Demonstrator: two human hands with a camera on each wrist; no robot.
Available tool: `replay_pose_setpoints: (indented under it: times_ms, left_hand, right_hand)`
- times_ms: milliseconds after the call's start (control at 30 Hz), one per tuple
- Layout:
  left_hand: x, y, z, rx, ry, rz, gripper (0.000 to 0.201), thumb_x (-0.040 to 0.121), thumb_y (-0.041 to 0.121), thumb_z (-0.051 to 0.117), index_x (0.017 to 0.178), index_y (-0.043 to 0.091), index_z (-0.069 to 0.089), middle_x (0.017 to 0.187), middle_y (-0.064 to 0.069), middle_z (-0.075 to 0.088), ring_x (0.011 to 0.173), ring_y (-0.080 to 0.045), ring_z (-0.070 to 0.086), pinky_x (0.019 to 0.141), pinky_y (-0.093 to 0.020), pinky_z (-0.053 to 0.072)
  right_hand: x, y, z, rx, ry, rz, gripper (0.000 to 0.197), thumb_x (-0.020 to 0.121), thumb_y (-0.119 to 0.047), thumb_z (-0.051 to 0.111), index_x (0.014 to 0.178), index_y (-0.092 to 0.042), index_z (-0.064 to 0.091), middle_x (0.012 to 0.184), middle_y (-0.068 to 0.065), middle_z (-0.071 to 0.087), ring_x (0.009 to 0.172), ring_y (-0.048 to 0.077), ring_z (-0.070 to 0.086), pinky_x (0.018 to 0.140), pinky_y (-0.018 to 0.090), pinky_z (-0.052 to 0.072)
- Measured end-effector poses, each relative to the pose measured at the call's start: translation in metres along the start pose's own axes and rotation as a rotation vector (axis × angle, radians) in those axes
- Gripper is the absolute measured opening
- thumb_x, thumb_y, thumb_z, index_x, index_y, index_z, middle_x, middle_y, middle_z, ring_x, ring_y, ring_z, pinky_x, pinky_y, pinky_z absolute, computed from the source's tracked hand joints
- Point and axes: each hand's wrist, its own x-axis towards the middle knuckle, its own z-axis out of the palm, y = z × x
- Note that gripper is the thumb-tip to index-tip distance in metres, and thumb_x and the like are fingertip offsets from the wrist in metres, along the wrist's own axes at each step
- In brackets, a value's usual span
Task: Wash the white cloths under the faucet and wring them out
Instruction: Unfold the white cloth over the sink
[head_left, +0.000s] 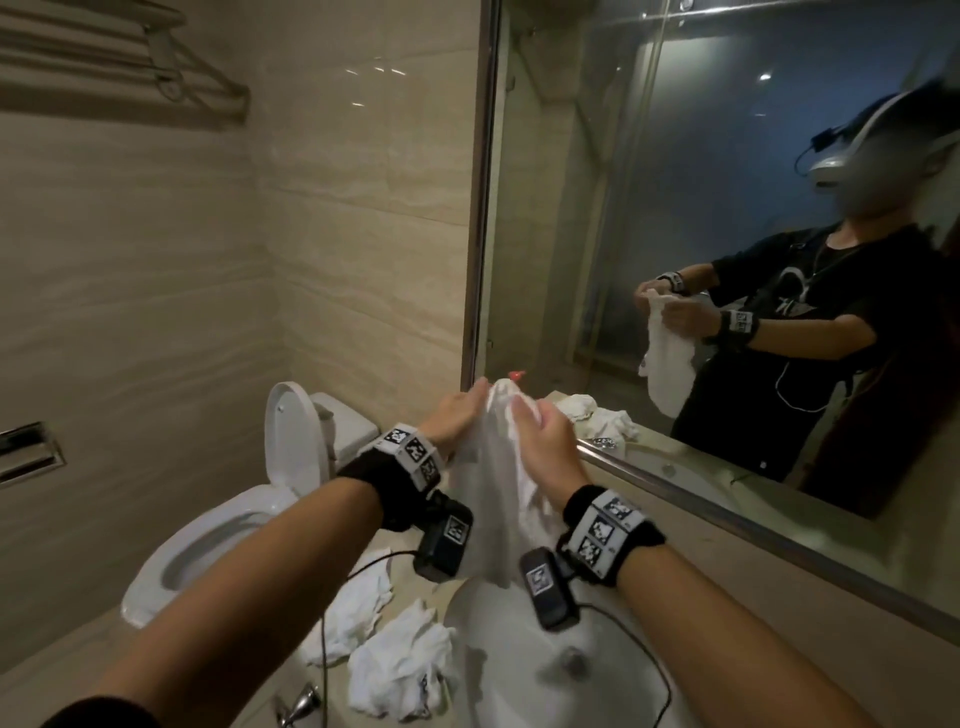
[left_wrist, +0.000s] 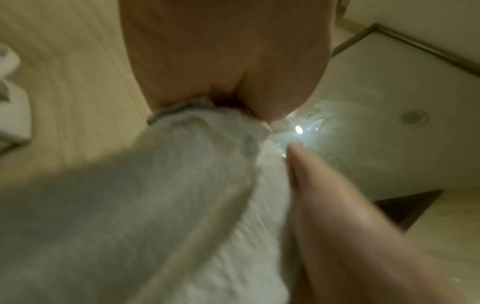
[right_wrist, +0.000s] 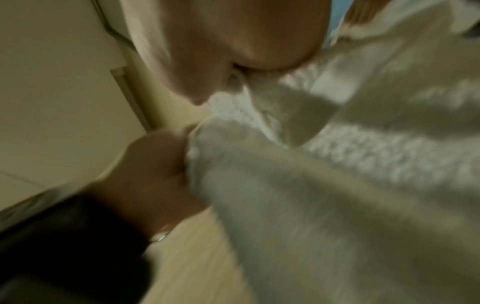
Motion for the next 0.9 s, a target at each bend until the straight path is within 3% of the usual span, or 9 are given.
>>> replay_pose_setpoints:
  times_ms: [67, 200, 267, 367, 500, 567, 700, 800, 900]
  left_hand:
    - [0.002, 0.004, 0.018, 0.117, 0.019, 0.08, 0.046, 0.106, 0.039, 0.029, 0.095, 0.008, 0.061, 0.102, -0.017, 0.066, 0.098, -0.034, 0.064, 0.084, -0.044, 0.054]
    - [0.0, 0.005, 0.04, 0.247, -0.003, 0.083, 0.054, 0.105, 0.043, 0.026, 0.104, 0.005, 0.065, 0.11, -0.023, 0.068, 0.105, -0.035, 0.065, 0.097, -0.048, 0.05]
    - [0.006, 0.002, 0.037, 0.183, 0.027, 0.078, 0.049, 0.105, 0.041, 0.033, 0.112, 0.004, 0.065, 0.117, -0.022, 0.066, 0.111, -0.034, 0.063, 0.101, -0.043, 0.048]
    - [0.008, 0.002, 0.035, 0.157, 0.016, 0.07, 0.048, 0.103, 0.042, 0.039, 0.121, 0.005, 0.063, 0.124, -0.018, 0.065, 0.117, -0.032, 0.06, 0.102, -0.039, 0.048]
    - [-0.001, 0.002, 0.04, 0.064, -0.167, 0.014, 0.028, 0.095, 0.051, 0.054, 0.095, 0.029, 0.07, 0.101, 0.002, 0.071, 0.101, -0.02, 0.066, 0.101, -0.043, 0.05]
    - [-0.001, 0.009, 0.03, 0.244, -0.252, 0.124, 0.024, 0.09, 0.044, 0.066, 0.103, 0.024, 0.071, 0.106, -0.001, 0.07, 0.103, -0.023, 0.065, 0.096, -0.037, 0.051]
    - [-0.001, 0.009, 0.004, 0.891, -0.382, 0.239, 0.057, 0.076, 0.017, 0.081, 0.127, 0.008, 0.057, 0.114, -0.012, 0.066, 0.084, -0.025, 0.062, 0.064, -0.02, 0.049]
    - [-0.001, 0.002, -0.012, 1.081, -0.381, 0.231, 0.043, 0.087, 0.02, 0.071, 0.126, 0.012, 0.058, 0.119, -0.012, 0.062, 0.096, -0.021, 0.056, 0.086, -0.026, 0.045]
    - [0.002, -0.003, -0.025, 0.794, -0.41, 0.137, 0.013, 0.091, 0.034, 0.067, 0.098, 0.023, 0.066, 0.1, -0.003, 0.066, 0.092, -0.02, 0.059, 0.095, -0.045, 0.051]
  right_hand:
    - [-0.003, -0.01, 0.013, 0.017, 0.014, -0.005, 0.037, 0.103, -0.056, 0.043, 0.09, -0.027, 0.063, 0.081, -0.006, 0.068, 0.067, 0.002, 0.064, 0.056, 0.017, 0.049]
    - [0.013, -0.016, -0.005, -0.012, 0.132, 0.09, 0.047, 0.106, -0.052, 0.036, 0.095, -0.018, 0.067, 0.092, 0.003, 0.07, 0.084, 0.016, 0.066, 0.065, 0.027, 0.046]
    - [0.008, -0.009, -0.001, -0.026, 0.091, 0.057, 0.046, 0.106, -0.054, 0.034, 0.094, -0.023, 0.066, 0.089, -0.002, 0.07, 0.08, 0.01, 0.065, 0.06, 0.024, 0.044]
    - [0.007, 0.001, 0.003, -0.059, 0.068, 0.047, 0.048, 0.105, -0.057, 0.031, 0.097, -0.026, 0.066, 0.087, -0.005, 0.069, 0.079, 0.009, 0.065, 0.059, 0.022, 0.043]
    - [0.027, 0.004, -0.035, -0.108, 0.005, 0.096, 0.045, 0.106, -0.054, 0.035, 0.081, -0.029, 0.062, 0.082, -0.009, 0.067, 0.084, 0.013, 0.065, 0.061, 0.023, 0.043]
    - [0.029, 0.007, -0.045, -0.156, -0.053, 0.023, 0.044, 0.104, -0.058, 0.039, 0.077, -0.029, 0.061, 0.074, -0.013, 0.066, 0.078, 0.007, 0.064, 0.062, 0.025, 0.043]
    - [0.03, 0.006, -0.071, -0.382, -0.253, -0.151, 0.05, 0.079, -0.076, 0.06, 0.079, -0.026, 0.058, 0.06, -0.024, 0.059, 0.059, -0.006, 0.056, 0.055, 0.014, 0.04]
    - [0.034, 0.008, -0.091, -0.74, -0.476, -0.233, 0.048, 0.07, -0.061, 0.082, 0.093, -0.028, 0.055, 0.083, -0.02, 0.058, 0.077, 0.001, 0.057, 0.063, 0.018, 0.037]
    - [0.037, 0.021, -0.105, -0.862, -0.5, -0.123, 0.033, 0.083, -0.055, 0.076, 0.078, -0.026, 0.06, 0.079, -0.009, 0.062, 0.077, 0.014, 0.059, 0.064, 0.028, 0.038]
